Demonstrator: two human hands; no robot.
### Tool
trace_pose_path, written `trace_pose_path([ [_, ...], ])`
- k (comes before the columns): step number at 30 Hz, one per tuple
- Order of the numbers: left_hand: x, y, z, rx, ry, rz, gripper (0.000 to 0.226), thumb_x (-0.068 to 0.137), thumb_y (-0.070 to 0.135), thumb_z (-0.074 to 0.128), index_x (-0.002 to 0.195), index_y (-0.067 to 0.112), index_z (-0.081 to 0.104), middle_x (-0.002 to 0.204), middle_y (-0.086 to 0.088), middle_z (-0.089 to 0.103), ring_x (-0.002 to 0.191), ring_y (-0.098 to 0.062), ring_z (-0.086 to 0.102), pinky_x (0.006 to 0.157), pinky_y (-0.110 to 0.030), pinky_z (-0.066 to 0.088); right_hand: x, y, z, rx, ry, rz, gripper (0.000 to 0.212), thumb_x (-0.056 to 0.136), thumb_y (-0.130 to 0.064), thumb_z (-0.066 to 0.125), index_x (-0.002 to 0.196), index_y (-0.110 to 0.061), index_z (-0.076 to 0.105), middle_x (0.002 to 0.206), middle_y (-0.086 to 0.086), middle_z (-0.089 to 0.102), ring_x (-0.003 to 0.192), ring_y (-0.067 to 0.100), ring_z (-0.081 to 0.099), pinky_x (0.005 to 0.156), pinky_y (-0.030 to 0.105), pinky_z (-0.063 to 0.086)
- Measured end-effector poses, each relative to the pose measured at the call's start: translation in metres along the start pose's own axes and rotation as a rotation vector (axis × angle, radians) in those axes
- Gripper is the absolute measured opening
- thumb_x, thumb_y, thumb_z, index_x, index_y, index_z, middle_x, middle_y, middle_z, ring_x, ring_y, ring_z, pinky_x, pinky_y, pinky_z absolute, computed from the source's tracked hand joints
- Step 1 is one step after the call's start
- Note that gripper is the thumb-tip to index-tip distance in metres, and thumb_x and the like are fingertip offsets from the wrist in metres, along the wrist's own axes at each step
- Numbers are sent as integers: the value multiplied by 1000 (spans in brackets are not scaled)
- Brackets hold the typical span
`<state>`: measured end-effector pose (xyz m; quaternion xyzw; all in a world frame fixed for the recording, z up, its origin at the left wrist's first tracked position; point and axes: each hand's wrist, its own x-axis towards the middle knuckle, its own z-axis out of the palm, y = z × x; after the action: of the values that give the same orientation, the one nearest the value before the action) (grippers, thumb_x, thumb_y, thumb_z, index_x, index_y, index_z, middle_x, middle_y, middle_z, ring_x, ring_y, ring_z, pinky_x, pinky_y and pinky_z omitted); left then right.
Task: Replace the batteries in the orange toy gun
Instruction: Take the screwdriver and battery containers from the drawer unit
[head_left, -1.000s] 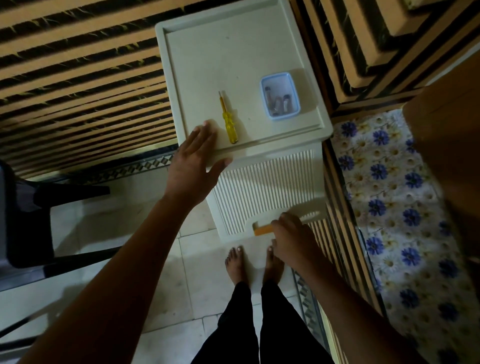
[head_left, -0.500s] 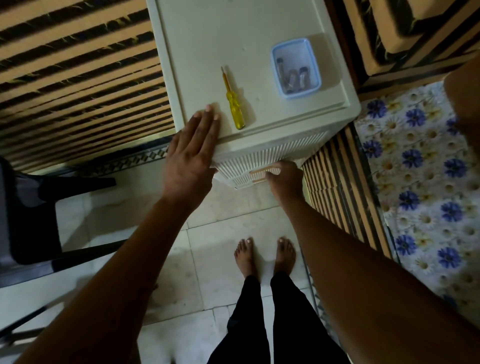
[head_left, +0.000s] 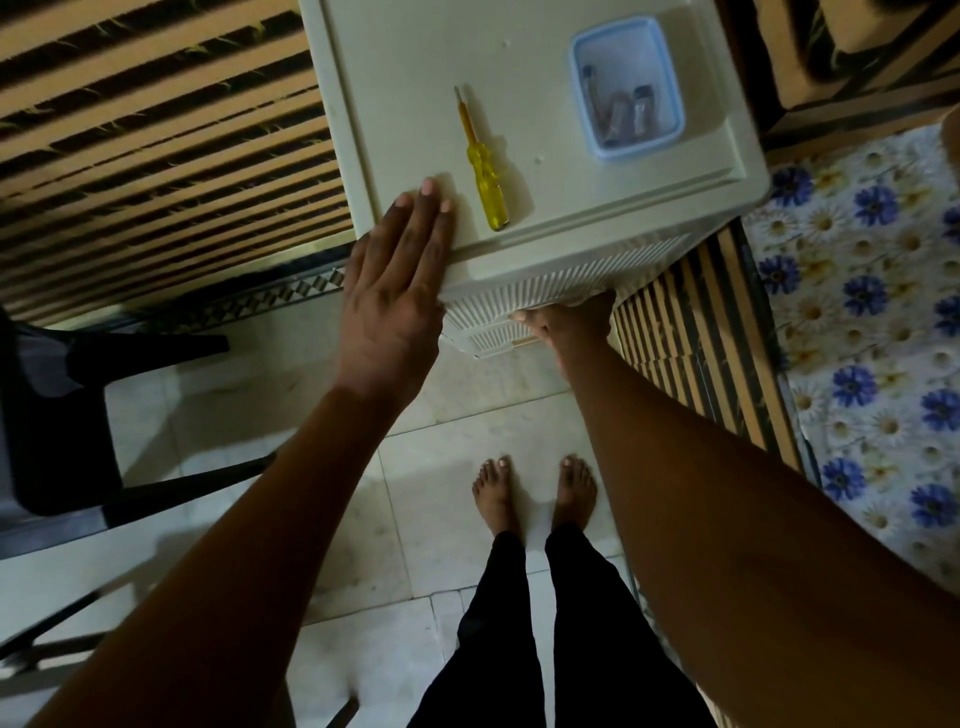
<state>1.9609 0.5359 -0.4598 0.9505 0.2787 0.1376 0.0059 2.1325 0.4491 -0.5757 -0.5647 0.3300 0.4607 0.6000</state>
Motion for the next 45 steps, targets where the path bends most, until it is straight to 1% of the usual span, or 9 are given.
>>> trace_pose_path([
  [2, -1, -4, 3, -36, -10, -14, 84, 92, 11, 77, 162, 6, 31, 170, -15, 29, 157, -35, 27, 126, -53, 28, -11, 5, -1, -54, 39, -53, 102, 86, -37, 79, 162, -29, 12, 167, 13, 16, 154, 48, 17, 121, 67, 25],
  [5, -1, -4, 1, -4, -28, -11, 86, 91, 12, 78, 163, 7, 30, 171, -14, 27, 158, -34, 26, 126, -53, 29, -16, 11, -16, -412, -61, -253, 113, 54, -27, 94, 152, -15, 38, 145, 15, 54, 130, 35, 59, 105, 57, 53],
  [9, 1, -2, -11, -116, -153, -40, 95, 88, 28, 80, 164, 8, 28, 173, -12, 22, 160, -31, 20, 127, -54, 27, -67, 5, -28, -488, 11, -378, 67, 81, 5, 79, 141, -9, 53, 126, 21, 69, 115, 35, 69, 98, 46, 58],
  [15, 22, 11, -44, -286, -239, -248, 81, 92, 64, 52, 156, 15, 47, 167, -4, 39, 154, -24, 36, 126, -44, 30, -138, -20, -48, -647, 33, -734, 28, 81, -10, 78, 102, -28, 72, 94, 0, 77, 91, 22, 75, 86, 47, 63],
  [22, 60, 29, -64, -201, -197, -429, 43, 97, 53, 58, 118, 18, 70, 115, -3, 70, 106, -31, 68, 80, -40, 56, -184, -77, -25, -611, 69, -1093, 16, 89, -3, 74, 103, -9, 70, 96, 7, 74, 84, 15, 71, 74, 23, 57],
  [25, 80, 39, -67, -162, -185, -466, 40, 96, 52, 60, 103, 14, 72, 104, -4, 64, 95, -30, 67, 76, -42, 57, -178, -105, -9, -746, 112, -1131, 24, 88, -9, 75, 111, -9, 68, 104, 9, 71, 94, 21, 70, 78, 32, 59],
  [30, 108, 48, -60, -200, -253, -637, 44, 94, 53, 64, 109, 12, 67, 113, -8, 55, 110, -30, 55, 80, -43, 50, -155, -143, 17, -987, 175, -1055, 45, 89, -28, 77, 127, -9, 63, 122, 14, 62, 111, 27, 62, 95, 41, 54],
  [37, 131, 57, -55, -409, -313, -884, 18, 98, 13, 61, 108, -2, 61, 108, -16, 60, 90, -26, 52, 73, -34, 39, -139, -162, 28, -1058, 92, -853, 23, 88, -26, 79, 93, -6, 68, 91, 10, 73, 86, 25, 69, 75, 35, 57],
  [45, 133, 50, -58, -573, -328, -1020, 17, 100, 23, 64, 104, 7, 66, 102, -6, 68, 90, -24, 64, 77, -38, 54, -144, -169, 37, -1046, 63, -730, 27, 86, -31, 80, 86, -5, 73, 81, 9, 73, 78, 26, 70, 66, 29, 49],
])
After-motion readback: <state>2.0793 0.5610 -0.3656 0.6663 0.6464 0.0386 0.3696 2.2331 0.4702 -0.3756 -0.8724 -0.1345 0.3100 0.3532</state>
